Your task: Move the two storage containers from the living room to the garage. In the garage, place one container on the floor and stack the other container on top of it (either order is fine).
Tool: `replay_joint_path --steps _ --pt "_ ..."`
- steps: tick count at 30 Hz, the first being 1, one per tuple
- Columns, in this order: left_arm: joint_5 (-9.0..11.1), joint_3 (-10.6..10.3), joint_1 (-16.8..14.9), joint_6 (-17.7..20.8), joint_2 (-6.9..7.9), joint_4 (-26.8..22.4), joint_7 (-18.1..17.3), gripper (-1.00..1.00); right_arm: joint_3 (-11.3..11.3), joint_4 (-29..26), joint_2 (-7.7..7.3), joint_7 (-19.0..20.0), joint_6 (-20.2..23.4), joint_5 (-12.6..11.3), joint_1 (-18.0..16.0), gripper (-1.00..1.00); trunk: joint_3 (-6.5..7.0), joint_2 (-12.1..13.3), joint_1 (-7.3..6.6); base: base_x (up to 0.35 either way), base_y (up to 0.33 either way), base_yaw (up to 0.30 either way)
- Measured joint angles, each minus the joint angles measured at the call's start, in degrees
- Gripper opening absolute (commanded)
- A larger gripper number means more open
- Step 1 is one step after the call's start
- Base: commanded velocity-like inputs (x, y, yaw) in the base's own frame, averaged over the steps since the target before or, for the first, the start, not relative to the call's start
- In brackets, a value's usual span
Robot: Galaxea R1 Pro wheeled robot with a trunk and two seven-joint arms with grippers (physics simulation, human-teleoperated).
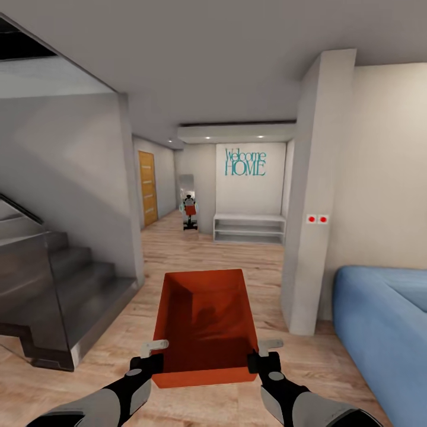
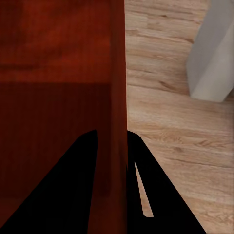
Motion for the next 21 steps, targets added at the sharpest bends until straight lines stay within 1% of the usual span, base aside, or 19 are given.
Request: replay_joint_path --steps 21 --pt "0.0 0.0 0.0 0.0 -0.02 0.0 0.0 -1.0 0.0 0.1 -0.02 0.1 -0.1 -0.1 0.0 -1.0 0.0 0.0 0.0 0.323 0.0 0.0"
